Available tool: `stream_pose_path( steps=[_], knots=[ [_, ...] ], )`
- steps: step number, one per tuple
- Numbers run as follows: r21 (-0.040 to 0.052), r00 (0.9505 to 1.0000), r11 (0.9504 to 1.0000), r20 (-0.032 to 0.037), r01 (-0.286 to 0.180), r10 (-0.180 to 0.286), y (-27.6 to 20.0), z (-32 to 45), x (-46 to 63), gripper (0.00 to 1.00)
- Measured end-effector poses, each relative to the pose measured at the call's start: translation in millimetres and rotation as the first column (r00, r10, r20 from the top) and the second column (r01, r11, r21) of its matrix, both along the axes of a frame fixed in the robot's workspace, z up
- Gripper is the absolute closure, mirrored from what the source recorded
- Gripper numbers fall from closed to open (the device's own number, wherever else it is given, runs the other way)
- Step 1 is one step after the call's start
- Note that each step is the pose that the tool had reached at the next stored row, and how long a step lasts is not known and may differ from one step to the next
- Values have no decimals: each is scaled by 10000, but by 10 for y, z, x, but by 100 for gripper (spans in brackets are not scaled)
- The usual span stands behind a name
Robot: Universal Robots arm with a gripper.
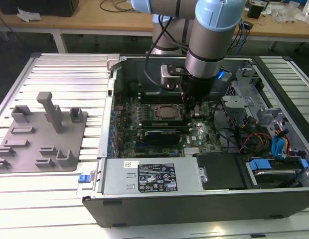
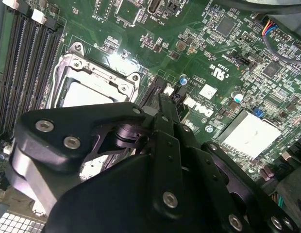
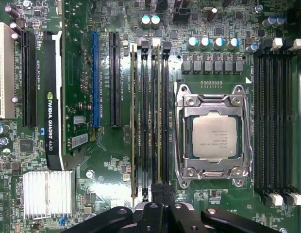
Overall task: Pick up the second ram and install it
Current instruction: 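Press down the second ram until it locks into place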
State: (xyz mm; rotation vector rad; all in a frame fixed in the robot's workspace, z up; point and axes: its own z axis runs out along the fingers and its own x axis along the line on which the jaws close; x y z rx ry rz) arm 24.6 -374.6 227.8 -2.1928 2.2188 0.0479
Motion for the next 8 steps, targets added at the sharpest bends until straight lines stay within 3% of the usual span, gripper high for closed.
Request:
stream_pose_path(
  steps=[2,5,8],
  knots=[
    [26,10000,10000,6,2,-2,3,25,0,92],
    [4,10000,10000,2,1,-1,1,140,0,92],
    [0,10000,10000,1,-1,1,0,142,-64,92]
  ],
)
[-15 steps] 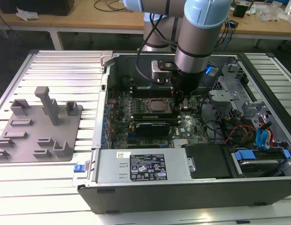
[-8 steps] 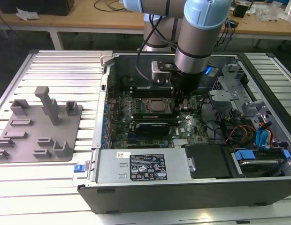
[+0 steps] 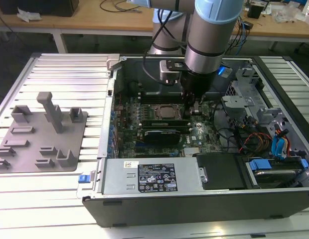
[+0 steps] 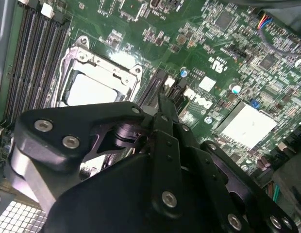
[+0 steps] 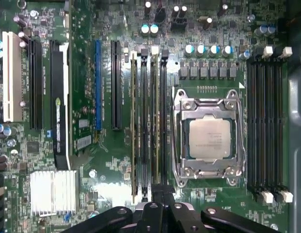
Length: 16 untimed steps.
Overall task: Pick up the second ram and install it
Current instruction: 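Press down the second ram until it locks into place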
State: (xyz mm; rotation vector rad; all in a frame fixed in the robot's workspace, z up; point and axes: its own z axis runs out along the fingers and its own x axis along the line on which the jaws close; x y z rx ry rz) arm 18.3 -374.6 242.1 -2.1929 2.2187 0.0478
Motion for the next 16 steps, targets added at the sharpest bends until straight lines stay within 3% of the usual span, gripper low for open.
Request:
stream_pose_path(
  steps=[8,16],
  knots=[
    [1,10000,10000,1,1,-1,1,-1,-375,92],
    [1,10000,10000,1,1,-1,1,-1,-560,92]
  ],
)
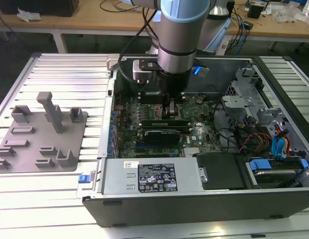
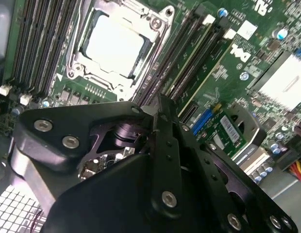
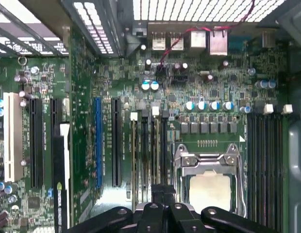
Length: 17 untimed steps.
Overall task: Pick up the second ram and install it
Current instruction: 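Press down the second ram until it locks into place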
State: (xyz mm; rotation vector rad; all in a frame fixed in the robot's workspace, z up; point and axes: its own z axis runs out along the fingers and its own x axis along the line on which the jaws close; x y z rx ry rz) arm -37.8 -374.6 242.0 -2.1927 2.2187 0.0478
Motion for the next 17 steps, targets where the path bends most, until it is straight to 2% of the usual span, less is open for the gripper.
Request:
stream_pose_path(
  steps=[3,7,13,15,17],
  knots=[
    [0,10000,10000,-1,1,-1,0,0,-59,92],
    [0,10000,10000,0,1,-1,0,0,-197,92],
    [-1,10000,10000,-1,-1,1,0,-1,-219,92],
    [1,10000,10000,0,-1,1,0,-56,-219,92],
    [-1,10000,10000,-1,0,0,0,-68,-220,92]
  ],
)
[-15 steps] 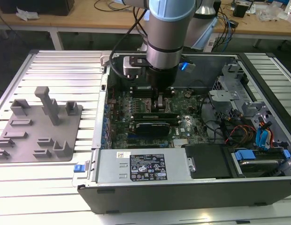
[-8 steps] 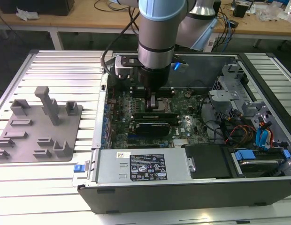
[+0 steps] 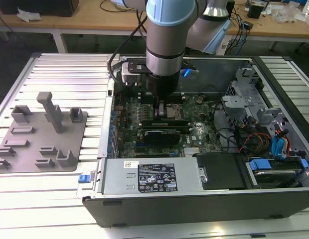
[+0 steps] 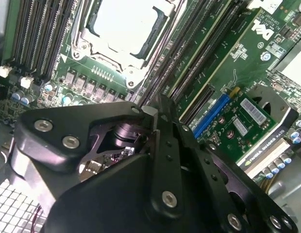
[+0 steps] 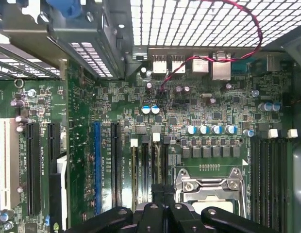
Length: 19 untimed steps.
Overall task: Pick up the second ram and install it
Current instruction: 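Press down the second ram until it locks into place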
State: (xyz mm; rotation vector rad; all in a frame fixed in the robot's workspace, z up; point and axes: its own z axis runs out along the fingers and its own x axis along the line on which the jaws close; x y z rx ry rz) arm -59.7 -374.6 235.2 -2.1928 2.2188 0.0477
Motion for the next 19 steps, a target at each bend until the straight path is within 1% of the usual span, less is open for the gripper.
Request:
stream_pose_path(
  steps=[5,6,8,13,14,15,17,18,19],
  knots=[
    [1,10000,10000,-1,1,-1,0,-31,-3,92],
    [-3,10000,10000,-2,0,0,0,-51,-5,92],
    [3,10000,10000,0,1,-1,1,-62,-6,92],
    [4,10000,10000,2,0,0,1,-60,-6,92],
    [18,10000,10000,12,0,0,3,-39,-4,92],
    [2,10000,10000,0,0,0,0,32,-6,92],
    [0,10000,10000,0,1,-1,0,164,-6,92],
    [1,10000,10000,0,0,0,0,218,-6,92],
    [4,10000,10000,2,0,0,1,223,-5,92]
  ],
)
